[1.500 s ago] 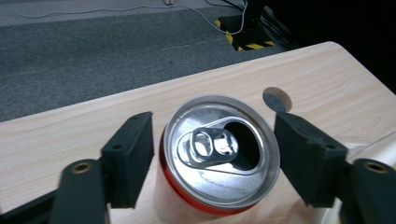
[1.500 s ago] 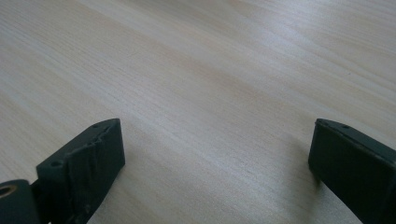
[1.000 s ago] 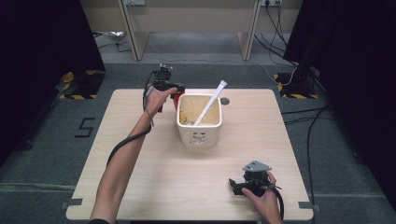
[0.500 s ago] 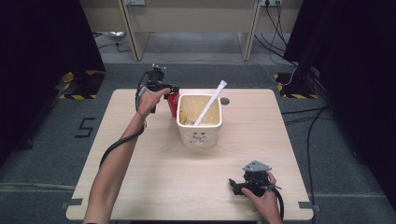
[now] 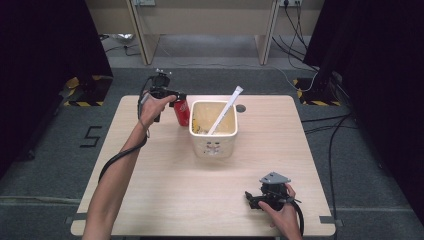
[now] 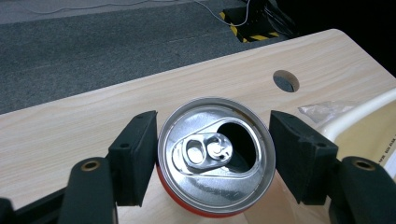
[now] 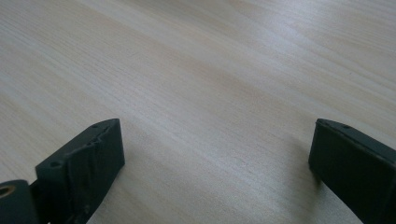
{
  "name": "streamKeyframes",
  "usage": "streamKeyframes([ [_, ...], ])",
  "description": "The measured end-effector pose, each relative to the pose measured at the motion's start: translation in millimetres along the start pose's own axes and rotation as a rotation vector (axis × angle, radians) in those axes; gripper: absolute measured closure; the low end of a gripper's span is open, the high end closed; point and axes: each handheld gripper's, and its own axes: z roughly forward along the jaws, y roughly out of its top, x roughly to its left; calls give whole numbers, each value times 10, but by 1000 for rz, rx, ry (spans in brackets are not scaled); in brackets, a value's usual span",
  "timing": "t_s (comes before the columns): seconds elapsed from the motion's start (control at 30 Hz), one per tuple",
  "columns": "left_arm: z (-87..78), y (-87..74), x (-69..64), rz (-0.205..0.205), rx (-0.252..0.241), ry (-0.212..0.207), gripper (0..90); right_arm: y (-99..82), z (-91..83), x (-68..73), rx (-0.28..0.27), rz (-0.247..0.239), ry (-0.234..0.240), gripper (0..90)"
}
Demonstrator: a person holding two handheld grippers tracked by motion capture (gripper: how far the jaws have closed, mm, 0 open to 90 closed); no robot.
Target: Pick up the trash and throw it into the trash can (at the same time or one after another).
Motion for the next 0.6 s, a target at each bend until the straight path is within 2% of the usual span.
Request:
streamKeyframes([
  [0.43,-242,31,34,32,12,-16,342,2,0,3,3,3,0,36],
  [0.6,-351,55,21,57,20,-14,342,3,1,4,3,4,-1,35],
])
